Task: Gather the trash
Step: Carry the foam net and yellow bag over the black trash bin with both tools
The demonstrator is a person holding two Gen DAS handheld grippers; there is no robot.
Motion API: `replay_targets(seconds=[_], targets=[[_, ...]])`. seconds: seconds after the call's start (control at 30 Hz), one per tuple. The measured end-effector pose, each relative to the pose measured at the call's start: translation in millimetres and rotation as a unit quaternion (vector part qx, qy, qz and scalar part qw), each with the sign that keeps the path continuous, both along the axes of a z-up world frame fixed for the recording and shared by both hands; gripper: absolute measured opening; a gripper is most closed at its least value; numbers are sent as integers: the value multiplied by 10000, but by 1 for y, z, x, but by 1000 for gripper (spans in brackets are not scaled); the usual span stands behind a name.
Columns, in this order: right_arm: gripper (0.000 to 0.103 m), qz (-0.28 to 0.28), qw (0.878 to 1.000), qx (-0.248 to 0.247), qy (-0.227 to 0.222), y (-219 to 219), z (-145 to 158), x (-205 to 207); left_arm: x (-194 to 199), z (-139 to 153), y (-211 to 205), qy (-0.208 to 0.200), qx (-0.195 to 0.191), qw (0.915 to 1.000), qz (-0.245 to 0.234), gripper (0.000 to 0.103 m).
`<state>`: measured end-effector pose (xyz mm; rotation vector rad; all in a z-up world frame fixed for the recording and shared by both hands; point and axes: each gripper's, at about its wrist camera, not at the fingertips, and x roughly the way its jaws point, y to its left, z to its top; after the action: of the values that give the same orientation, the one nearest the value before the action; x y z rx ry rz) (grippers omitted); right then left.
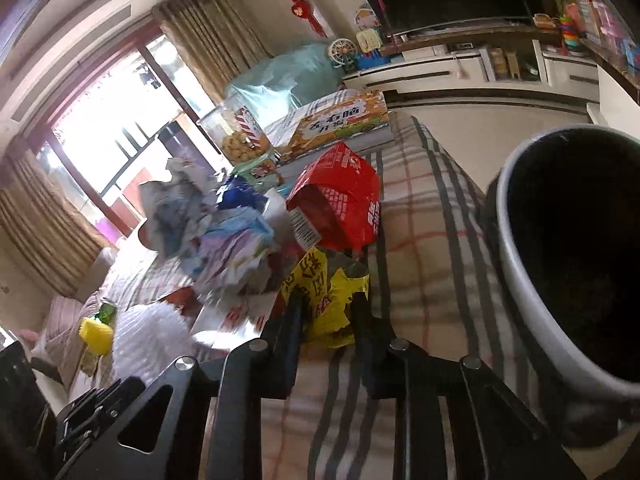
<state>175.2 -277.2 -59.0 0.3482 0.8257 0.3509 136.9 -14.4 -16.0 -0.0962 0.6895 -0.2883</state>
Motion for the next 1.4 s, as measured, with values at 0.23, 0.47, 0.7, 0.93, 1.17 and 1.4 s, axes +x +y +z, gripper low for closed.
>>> replay_targets(seconds=[0.23, 0.47, 0.7, 0.93, 1.17, 1.4], targets=[[24, -99, 9999, 19, -96, -21, 7, -24, -5, 7, -24, -28, -34, 9995, -314, 10], [24, -347, 9991, 40, -260, -52, 21, -40, 2, 14, -54, -112, -5, 9974, -710, 10], [24, -640, 9971, 110, -398, -87, 33, -49, 13, 19, -87, -245, 35, 9922, -1221, 10], [24, -852, 9953, 91, -455, -110, 36, -54, 41, 8, -109, -176, 27, 9873, -1576, 10], [24, -1104, 9928, 51, -467, -137, 38, -54, 69, 8, -122, -214, 86, 9838, -1775, 10], [24, -1244, 9914, -129, -396, -158, 39, -43, 100, 10, -146, -162, 59, 9823, -1867, 10]])
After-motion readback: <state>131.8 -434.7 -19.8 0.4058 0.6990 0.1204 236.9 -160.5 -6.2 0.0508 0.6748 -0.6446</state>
